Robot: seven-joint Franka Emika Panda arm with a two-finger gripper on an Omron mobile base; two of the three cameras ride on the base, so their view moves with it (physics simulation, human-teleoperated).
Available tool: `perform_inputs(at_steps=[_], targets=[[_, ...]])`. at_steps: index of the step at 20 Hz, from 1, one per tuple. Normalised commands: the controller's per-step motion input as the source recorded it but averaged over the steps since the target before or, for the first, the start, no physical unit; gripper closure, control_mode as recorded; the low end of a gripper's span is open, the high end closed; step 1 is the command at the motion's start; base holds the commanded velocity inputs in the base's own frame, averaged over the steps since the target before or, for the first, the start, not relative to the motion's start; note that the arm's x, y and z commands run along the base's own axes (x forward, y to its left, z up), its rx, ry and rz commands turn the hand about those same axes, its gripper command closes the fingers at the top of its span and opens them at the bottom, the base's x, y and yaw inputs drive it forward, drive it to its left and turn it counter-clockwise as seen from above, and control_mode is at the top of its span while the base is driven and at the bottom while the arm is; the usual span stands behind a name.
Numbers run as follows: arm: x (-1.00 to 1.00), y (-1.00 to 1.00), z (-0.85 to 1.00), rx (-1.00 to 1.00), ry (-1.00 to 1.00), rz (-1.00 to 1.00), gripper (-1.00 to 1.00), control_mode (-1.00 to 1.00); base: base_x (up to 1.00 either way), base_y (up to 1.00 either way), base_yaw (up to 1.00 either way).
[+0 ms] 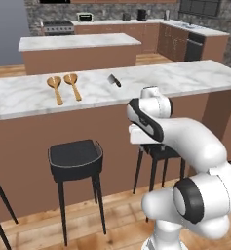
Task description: Pick up the metallic utensils from the counter and place them in the open drawer. Make sure not to pick up any wooden utensils.
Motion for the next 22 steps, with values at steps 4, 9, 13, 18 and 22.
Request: perform_inputs(at_steps=[4, 9, 13, 18, 22], targets=[[0.00, 0.00, 0.00, 0.00, 0.00, 0.00, -1.00, 1.00, 0.46, 0.15, 0.12], [0.00, 0.00, 0.00, 0.00, 0.00, 0.00, -1.00, 1.00, 0.63, 0.01, 0.11], [0.00, 0.00, 0.00, 0.00, 0.00, 0.00, -1.00, 1.00, 0.56, 0.00, 0.08], [0.00, 0.00, 0.00, 0.00, 0.00, 0.00, -1.00, 1.00, 0.43, 0.00, 0.03], [0.00, 0.00, 0.00, 0.00, 0.00, 0.00, -1.00, 1.00, 0.03, 0.00, 0.00]])
